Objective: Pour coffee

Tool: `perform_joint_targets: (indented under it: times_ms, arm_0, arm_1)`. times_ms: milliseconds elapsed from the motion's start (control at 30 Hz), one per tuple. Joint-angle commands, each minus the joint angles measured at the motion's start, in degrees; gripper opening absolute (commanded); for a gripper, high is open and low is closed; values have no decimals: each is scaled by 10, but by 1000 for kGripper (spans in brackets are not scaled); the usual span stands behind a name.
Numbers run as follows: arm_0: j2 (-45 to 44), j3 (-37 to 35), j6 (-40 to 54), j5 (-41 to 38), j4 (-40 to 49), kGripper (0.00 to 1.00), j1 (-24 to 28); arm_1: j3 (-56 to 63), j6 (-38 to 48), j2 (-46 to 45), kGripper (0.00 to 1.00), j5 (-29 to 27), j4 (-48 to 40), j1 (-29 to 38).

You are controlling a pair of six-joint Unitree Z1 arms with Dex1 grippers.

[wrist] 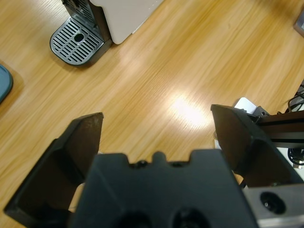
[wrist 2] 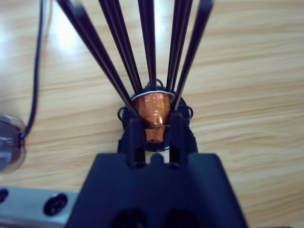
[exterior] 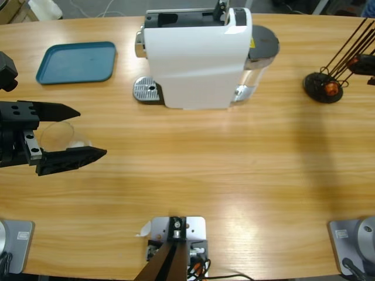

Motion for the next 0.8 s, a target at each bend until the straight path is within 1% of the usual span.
perform_joint_targets:
  times_ms: [33, 300, 667, 733, 800]
  arm_0:
    - [-3, 17, -5, 7, -13, 977, -1]
    - [-3, 22, -6, 5, -14, 979, -1]
    - [3, 25, -6, 1, -21, 977, -3]
    - [3, 25, -6, 0, -21, 978, -3]
    - [3, 25, -6, 0, -23, 978, -3]
  arm_1:
    - [-46, -5, -36, 0, -2, 45, 16]
    - [-124, -6, -51, 0, -29, 113, 26]
    - [-165, -7, -106, 0, -48, 184, 34]
    - [-172, -8, -127, 0, -51, 194, 47]
    - [-181, -14, -159, 0, -52, 209, 74]
